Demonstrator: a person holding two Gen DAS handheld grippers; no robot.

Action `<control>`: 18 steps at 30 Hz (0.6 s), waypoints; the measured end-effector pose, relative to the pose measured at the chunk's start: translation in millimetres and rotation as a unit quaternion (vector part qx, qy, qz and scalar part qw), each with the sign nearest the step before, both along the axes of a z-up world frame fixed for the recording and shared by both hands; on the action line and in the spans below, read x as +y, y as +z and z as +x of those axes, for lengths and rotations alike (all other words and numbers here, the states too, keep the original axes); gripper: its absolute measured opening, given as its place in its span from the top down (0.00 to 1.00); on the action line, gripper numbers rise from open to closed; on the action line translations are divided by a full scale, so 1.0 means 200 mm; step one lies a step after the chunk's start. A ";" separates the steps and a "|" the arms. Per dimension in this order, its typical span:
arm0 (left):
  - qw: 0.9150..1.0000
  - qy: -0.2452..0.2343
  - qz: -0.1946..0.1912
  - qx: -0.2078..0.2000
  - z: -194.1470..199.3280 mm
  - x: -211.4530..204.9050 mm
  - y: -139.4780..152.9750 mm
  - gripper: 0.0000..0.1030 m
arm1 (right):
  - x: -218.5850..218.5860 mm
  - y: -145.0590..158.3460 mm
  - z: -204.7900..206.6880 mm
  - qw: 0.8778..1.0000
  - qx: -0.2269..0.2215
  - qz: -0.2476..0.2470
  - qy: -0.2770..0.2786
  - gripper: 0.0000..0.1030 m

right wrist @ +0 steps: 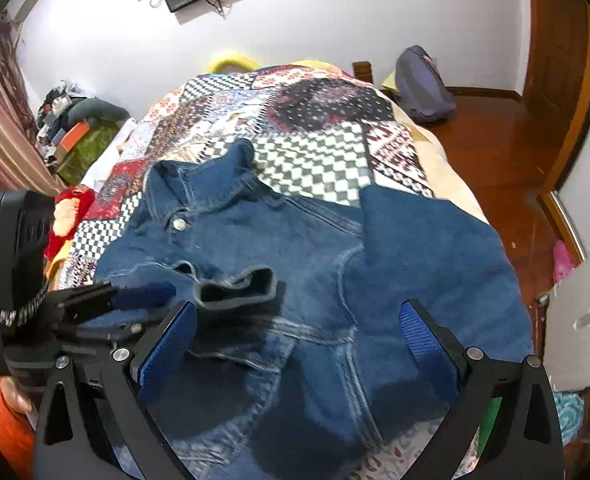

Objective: Fold large clothes

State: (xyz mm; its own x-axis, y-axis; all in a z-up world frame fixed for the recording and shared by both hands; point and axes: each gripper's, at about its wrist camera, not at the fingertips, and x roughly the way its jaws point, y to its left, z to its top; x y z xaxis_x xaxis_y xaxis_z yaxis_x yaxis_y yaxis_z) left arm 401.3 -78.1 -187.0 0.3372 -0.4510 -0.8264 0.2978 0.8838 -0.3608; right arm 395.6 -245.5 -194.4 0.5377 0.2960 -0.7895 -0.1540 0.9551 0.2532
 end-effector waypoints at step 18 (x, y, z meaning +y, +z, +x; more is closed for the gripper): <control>0.972 0.180 0.144 -0.050 -0.22 0.99 -0.03 0.11 | 0.29 -0.48 0.36 0.969 0.203 0.140 0.025 0.02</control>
State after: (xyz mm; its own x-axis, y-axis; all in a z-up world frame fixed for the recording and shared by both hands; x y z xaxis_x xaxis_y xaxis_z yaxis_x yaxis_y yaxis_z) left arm 357.2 119.2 -193.6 0.5155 -0.0431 -0.8558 -0.0287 0.9973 -0.0675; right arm 466.8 -187.1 -289.9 0.1781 0.5473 -0.8178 -0.0321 0.8338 0.5511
